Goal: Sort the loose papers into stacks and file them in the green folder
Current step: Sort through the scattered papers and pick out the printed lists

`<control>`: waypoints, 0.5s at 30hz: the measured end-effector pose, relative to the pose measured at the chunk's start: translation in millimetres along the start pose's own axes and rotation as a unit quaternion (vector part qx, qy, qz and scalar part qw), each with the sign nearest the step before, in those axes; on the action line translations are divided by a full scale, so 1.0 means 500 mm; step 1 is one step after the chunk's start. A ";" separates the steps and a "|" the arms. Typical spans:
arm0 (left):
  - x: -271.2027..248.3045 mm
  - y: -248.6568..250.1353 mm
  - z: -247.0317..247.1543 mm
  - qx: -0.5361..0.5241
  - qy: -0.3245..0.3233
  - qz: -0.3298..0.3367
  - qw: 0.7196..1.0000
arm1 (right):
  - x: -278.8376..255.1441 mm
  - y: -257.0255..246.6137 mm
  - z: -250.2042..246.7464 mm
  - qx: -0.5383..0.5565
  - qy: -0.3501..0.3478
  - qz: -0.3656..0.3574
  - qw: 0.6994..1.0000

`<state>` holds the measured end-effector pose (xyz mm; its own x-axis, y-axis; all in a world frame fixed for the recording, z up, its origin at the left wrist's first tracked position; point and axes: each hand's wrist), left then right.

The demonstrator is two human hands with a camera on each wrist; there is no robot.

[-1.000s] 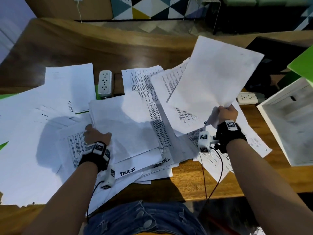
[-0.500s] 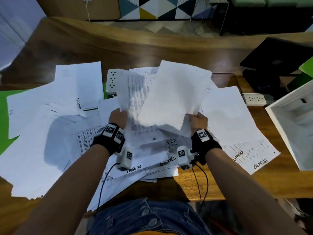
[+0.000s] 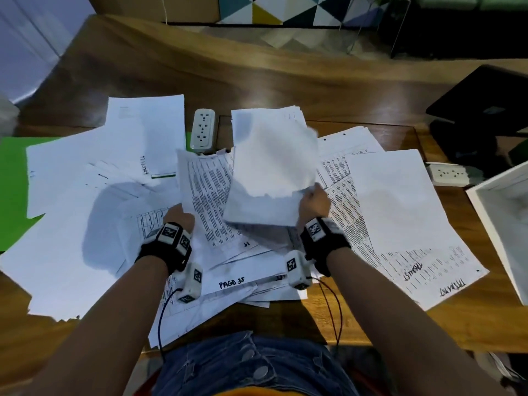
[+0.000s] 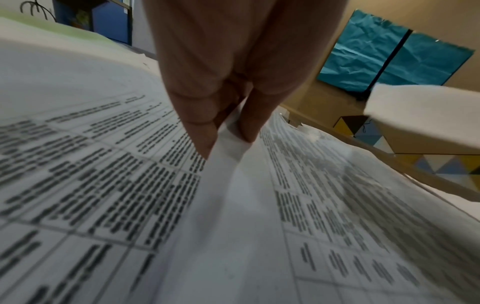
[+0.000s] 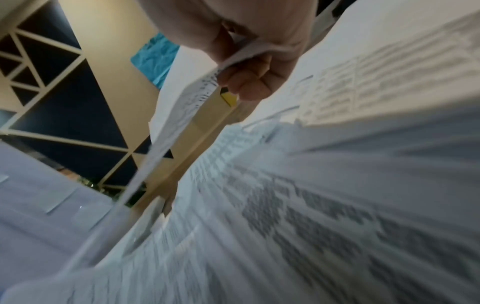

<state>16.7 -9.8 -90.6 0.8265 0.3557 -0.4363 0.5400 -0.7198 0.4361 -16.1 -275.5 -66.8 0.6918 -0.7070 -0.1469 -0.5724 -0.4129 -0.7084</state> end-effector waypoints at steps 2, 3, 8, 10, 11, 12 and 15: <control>0.003 0.000 -0.005 0.009 -0.011 0.008 1.000 | 0.036 -0.016 -0.019 0.011 0.039 0.010 0.999; 0.001 0.001 -0.007 0.012 -0.016 0.013 1.000 | 0.056 -0.027 -0.032 0.009 0.054 0.002 0.998; -0.006 0.009 -0.011 0.010 -0.045 -0.004 0.999 | 0.110 -0.037 -0.035 0.039 0.012 -0.050 0.998; -0.002 0.011 -0.007 -0.025 -0.043 -0.021 0.999 | 0.094 -0.027 -0.021 0.039 -0.066 -0.054 0.996; 0.000 0.012 -0.005 -0.056 -0.031 -0.030 0.998 | 0.083 -0.019 -0.014 0.014 -0.099 -0.067 0.993; 0.001 0.015 -0.004 -0.088 -0.010 -0.044 0.995 | 0.068 -0.012 -0.009 -0.018 -0.124 -0.081 0.989; -0.001 0.026 0.001 -0.163 0.065 -0.086 0.981 | 0.023 0.010 0.017 -0.064 -0.176 -0.084 0.979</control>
<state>23.4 -19.7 -85.4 0.7199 0.5443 -0.4307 0.6784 -0.4208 0.6022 -7.2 -280.8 -77.8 0.8766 -0.3903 -0.2814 -0.4728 -0.5901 -0.6544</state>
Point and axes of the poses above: each hand's wrist, its own x-axis towards the middle knuckle, its own z-axis out of the palm, y = z × x, and after that the axes turned 11 degrees about y, right-handed
